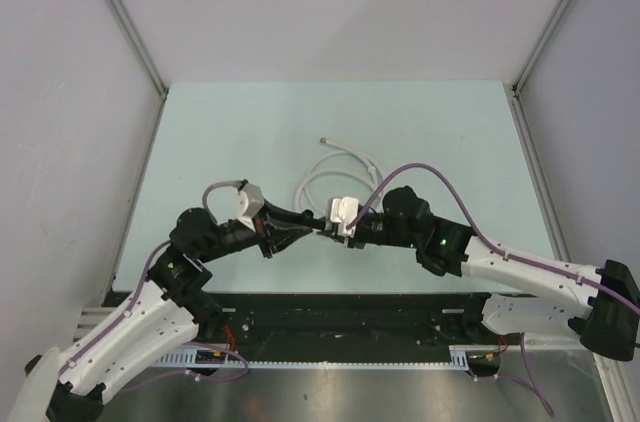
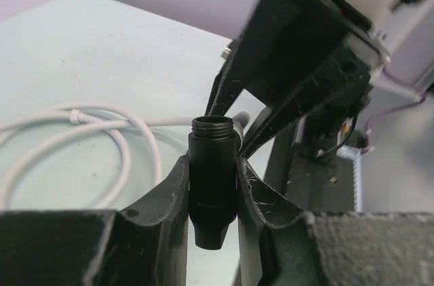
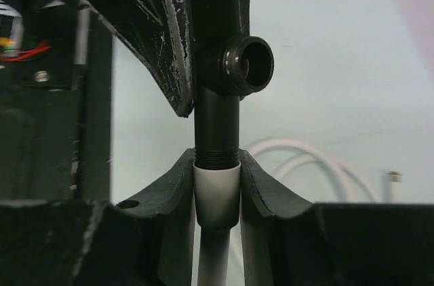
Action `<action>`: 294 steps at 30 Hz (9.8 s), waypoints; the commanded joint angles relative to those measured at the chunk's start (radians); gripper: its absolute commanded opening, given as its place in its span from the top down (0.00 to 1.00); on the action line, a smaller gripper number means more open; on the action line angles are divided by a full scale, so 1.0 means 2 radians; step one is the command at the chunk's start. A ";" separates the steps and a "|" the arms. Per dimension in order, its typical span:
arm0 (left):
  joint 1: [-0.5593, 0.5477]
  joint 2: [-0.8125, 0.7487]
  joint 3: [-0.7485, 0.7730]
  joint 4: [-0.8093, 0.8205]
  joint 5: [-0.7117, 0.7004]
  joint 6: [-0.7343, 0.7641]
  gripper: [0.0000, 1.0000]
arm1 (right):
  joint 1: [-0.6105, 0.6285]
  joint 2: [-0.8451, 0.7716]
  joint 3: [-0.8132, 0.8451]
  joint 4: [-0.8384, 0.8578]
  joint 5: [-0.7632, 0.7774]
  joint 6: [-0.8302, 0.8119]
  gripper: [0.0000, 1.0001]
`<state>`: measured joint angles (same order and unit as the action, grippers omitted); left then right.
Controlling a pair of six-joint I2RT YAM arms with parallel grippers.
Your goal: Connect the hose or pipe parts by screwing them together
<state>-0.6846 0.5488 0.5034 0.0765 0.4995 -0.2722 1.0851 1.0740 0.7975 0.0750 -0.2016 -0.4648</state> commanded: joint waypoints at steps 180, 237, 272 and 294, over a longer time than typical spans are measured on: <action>0.000 0.016 0.163 -0.228 -0.168 -0.434 1.00 | 0.175 0.074 -0.035 0.223 0.375 -0.261 0.31; -0.001 0.059 0.134 -0.165 -0.103 -0.394 1.00 | 0.128 0.057 -0.002 0.138 0.355 -0.173 0.23; -0.001 0.000 0.026 0.022 -0.158 -0.185 1.00 | -0.039 -0.031 0.005 0.008 0.084 0.110 0.14; -0.001 0.068 0.129 -0.135 -0.080 -0.354 1.00 | 0.116 0.041 0.018 0.062 0.314 -0.020 1.00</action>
<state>-0.6861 0.6781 0.6765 -0.2687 0.2478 -1.0183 1.3651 1.1877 0.7864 0.1886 0.5289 -0.6327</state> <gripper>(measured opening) 0.300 0.254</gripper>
